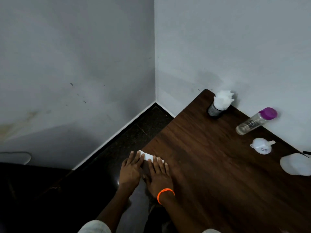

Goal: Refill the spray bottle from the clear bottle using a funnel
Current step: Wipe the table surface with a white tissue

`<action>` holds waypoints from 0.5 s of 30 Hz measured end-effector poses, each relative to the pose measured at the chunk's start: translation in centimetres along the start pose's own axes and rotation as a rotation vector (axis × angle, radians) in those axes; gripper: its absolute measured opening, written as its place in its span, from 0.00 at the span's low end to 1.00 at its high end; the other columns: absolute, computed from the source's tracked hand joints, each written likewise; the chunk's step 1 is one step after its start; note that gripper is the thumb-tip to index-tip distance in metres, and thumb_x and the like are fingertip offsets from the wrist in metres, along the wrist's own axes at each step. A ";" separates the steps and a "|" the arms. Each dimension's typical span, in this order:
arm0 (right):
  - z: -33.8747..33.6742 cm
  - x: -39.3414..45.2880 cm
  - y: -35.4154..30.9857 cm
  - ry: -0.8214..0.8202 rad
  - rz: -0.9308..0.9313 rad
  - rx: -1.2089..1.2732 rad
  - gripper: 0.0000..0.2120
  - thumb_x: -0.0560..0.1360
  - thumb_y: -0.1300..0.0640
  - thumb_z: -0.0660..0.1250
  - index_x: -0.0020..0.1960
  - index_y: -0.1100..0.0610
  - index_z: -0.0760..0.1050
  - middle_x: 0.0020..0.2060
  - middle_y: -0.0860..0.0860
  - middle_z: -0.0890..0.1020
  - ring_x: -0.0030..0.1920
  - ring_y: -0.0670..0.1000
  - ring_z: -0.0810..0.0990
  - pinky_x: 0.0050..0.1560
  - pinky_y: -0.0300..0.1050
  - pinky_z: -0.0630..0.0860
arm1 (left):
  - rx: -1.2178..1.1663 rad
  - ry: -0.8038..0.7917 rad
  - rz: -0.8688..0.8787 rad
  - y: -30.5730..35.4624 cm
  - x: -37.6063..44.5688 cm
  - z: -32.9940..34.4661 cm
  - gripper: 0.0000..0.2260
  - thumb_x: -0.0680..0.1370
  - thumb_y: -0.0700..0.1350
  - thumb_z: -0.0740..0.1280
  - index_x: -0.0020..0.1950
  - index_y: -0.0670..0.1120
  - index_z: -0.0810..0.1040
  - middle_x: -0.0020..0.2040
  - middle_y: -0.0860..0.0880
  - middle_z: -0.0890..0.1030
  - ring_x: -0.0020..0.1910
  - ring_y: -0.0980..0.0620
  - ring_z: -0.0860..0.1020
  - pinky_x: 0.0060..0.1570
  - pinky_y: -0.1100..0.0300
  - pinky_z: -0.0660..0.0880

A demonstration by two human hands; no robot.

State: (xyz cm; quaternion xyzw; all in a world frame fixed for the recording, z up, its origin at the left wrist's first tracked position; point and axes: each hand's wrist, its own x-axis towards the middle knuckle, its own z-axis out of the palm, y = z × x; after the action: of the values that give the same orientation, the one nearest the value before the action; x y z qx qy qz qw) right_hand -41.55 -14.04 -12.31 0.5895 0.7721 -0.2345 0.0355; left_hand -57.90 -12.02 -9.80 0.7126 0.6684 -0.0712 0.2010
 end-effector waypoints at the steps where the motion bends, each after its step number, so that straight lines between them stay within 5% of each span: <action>1: 0.1 -0.5 0.0 -0.001 -0.013 -0.005 0.33 0.78 0.37 0.56 0.78 0.51 0.65 0.78 0.55 0.65 0.78 0.57 0.64 0.73 0.60 0.55 | 0.001 -0.008 -0.007 0.0 -0.5 0.2 0.28 0.71 0.50 0.56 0.70 0.52 0.76 0.73 0.50 0.74 0.73 0.43 0.70 0.62 0.52 0.70; 8: 0.6 -4.3 1.5 -0.007 -0.070 -0.007 0.34 0.78 0.37 0.56 0.80 0.48 0.59 0.78 0.52 0.64 0.77 0.54 0.64 0.74 0.60 0.55 | -0.100 -0.042 -0.012 1.5 -3.9 1.4 0.30 0.67 0.47 0.56 0.70 0.51 0.77 0.72 0.49 0.75 0.72 0.42 0.71 0.62 0.55 0.60; 15: 0.3 -7.4 3.9 -0.013 0.016 0.009 0.31 0.78 0.39 0.56 0.79 0.47 0.61 0.79 0.50 0.63 0.78 0.53 0.62 0.74 0.59 0.54 | -0.093 -0.064 0.056 5.5 -4.7 1.5 0.28 0.69 0.52 0.57 0.67 0.49 0.79 0.69 0.46 0.78 0.71 0.41 0.73 0.65 0.51 0.63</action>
State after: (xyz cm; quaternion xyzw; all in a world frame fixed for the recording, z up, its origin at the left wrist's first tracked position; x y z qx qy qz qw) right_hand -35.73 -20.02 -11.42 0.5943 0.7660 -0.2417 0.0397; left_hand -52.69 -17.14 -8.39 0.7182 0.6442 -0.0570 0.2570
